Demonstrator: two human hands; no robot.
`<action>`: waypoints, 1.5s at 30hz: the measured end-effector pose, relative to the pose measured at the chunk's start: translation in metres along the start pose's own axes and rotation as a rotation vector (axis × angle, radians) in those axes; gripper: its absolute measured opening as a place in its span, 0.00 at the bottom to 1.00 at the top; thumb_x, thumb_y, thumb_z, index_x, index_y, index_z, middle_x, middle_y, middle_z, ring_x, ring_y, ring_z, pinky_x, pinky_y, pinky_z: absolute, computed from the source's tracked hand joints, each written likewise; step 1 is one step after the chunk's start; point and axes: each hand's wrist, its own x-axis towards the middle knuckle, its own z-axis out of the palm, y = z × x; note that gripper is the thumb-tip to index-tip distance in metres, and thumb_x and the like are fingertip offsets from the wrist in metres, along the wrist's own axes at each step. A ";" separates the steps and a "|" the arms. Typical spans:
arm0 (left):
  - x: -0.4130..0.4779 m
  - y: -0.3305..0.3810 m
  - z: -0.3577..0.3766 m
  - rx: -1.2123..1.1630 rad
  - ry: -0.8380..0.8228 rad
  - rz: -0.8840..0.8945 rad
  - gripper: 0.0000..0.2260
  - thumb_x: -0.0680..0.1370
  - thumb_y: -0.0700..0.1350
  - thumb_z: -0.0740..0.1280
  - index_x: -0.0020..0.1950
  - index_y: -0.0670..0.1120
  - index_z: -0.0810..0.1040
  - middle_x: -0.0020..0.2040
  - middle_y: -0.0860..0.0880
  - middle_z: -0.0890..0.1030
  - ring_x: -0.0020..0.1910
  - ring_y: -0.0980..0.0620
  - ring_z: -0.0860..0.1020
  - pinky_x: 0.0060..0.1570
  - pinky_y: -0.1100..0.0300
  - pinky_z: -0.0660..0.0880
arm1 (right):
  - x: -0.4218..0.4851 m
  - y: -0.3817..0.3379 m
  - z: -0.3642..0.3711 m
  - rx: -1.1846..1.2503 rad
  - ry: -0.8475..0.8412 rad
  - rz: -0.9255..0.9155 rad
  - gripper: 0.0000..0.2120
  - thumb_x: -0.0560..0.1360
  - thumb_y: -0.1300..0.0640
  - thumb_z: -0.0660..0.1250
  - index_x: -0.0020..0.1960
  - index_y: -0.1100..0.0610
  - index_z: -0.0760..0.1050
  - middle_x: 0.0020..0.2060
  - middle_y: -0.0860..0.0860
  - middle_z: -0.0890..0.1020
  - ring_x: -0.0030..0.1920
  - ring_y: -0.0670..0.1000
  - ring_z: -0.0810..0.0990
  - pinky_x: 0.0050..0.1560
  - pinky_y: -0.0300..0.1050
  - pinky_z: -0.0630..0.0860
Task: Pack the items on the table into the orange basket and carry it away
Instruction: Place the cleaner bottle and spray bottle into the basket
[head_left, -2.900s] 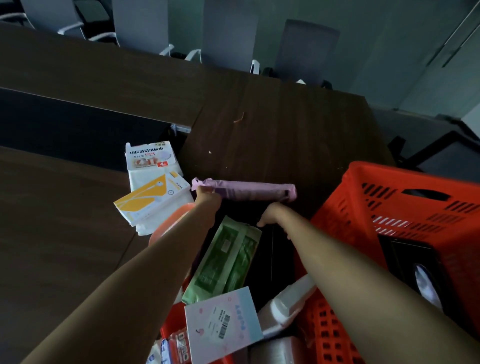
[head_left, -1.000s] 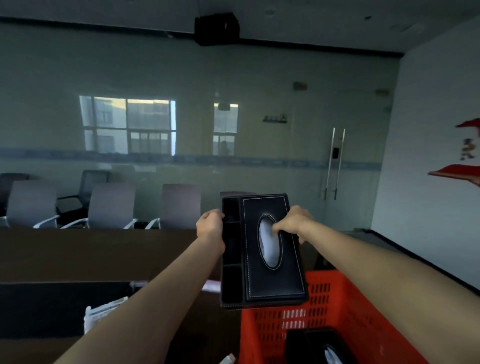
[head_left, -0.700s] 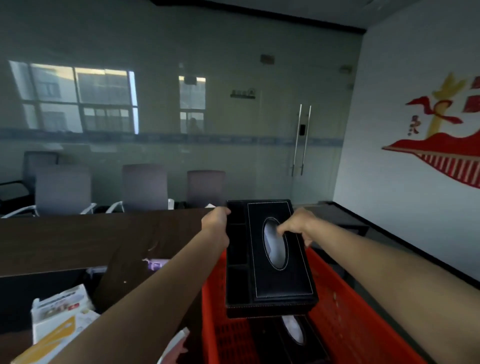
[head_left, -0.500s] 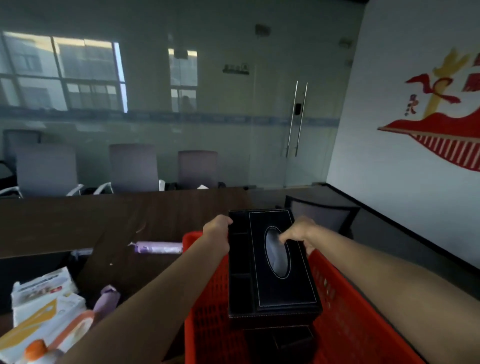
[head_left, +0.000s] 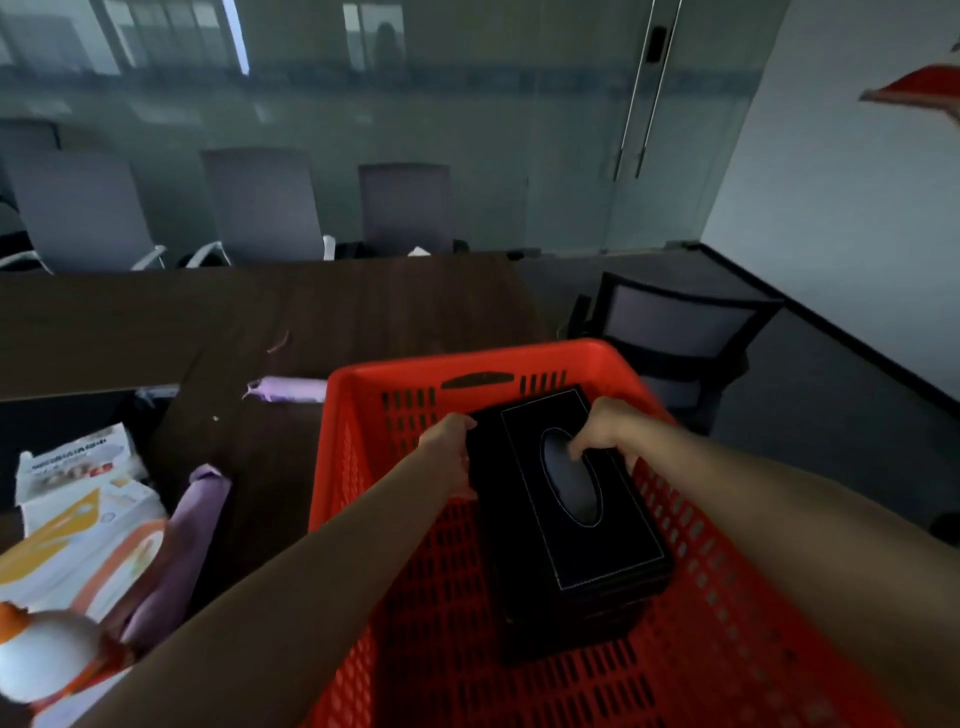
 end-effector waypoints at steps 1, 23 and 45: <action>0.009 -0.005 0.001 0.003 -0.010 -0.020 0.07 0.72 0.45 0.62 0.48 0.47 0.73 0.36 0.48 0.72 0.34 0.48 0.73 0.51 0.44 0.72 | 0.007 0.001 0.003 -0.027 -0.005 0.004 0.29 0.65 0.59 0.75 0.63 0.68 0.72 0.57 0.64 0.78 0.52 0.65 0.81 0.39 0.58 0.81; -0.051 0.035 -0.022 0.039 -0.198 0.173 0.09 0.79 0.49 0.58 0.56 0.49 0.74 0.50 0.49 0.78 0.50 0.51 0.77 0.55 0.55 0.71 | -0.019 -0.043 -0.009 0.316 0.049 -0.115 0.19 0.76 0.55 0.65 0.64 0.63 0.71 0.54 0.60 0.75 0.49 0.58 0.74 0.49 0.51 0.71; -0.154 -0.037 -0.421 -0.366 0.632 0.342 0.06 0.77 0.38 0.59 0.42 0.39 0.74 0.35 0.44 0.76 0.30 0.49 0.70 0.34 0.59 0.66 | -0.201 -0.291 0.248 0.012 -0.132 -0.779 0.09 0.74 0.52 0.67 0.51 0.55 0.76 0.46 0.56 0.80 0.47 0.53 0.80 0.41 0.44 0.76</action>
